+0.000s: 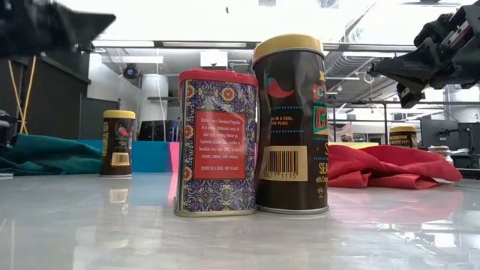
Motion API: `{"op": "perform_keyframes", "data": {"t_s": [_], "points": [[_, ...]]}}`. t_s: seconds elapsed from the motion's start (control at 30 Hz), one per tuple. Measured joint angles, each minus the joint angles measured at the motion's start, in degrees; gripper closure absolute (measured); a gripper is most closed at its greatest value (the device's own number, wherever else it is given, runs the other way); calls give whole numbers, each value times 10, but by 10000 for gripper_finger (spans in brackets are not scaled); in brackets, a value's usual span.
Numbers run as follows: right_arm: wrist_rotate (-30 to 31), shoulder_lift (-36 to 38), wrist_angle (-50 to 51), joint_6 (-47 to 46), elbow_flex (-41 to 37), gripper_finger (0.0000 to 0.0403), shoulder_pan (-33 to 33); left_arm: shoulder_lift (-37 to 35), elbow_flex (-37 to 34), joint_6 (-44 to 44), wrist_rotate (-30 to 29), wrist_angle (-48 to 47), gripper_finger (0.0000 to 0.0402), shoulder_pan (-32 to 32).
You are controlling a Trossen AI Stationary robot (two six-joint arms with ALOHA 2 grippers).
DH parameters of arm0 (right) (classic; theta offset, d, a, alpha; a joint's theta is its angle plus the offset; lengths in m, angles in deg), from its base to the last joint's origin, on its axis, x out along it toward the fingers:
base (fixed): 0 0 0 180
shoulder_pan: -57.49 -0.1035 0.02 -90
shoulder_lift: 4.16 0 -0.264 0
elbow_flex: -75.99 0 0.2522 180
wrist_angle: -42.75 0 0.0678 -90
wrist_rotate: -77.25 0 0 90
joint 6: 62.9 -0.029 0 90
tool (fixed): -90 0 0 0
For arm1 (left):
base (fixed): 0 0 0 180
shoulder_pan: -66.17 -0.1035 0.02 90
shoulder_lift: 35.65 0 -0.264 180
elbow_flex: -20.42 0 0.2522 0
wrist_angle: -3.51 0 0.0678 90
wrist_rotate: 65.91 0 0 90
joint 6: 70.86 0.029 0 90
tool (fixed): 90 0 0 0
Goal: Sort spices by type
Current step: Put the top left yellow seasoning bottle into the blue bin
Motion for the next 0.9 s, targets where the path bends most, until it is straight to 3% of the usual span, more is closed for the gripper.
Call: {"op": "perform_keyframes", "data": {"t_s": [0.27, 0.37, 0.43, 0.53, 0.63, 0.73, 0.83, 0.9], "points": [[0, 0, 0, 0, 0, 402, 0, 10, 1, -305, -153, 317, 401, 0], [0, 0, 0, 0, 0, 402, 0, 13, 18, -368, -229, 321, 401, 0], [0, 0, 0, 0, 0, 402, 0, 32, 59, -410, -235, 231, 401, -1], [0, 0, 0, 0, 0, 402, 0, 97, 157, -468, -185, 56, 401, -8], [0, 0, 0, 0, 0, 402, 0, 175, 285, -453, -131, -107, 400, -28], [0, 0, 0, 0, 0, 402, 0, 245, 434, -430, -110, -336, 392, -57], [0, 0, 0, 0, 0, 402, 0, 319, 561, -427, -102, -578, 366, -85], [0, 0, 0, 0, 0, 402, 0, 366, 620, -431, -86, -682, 338, -99]]}}
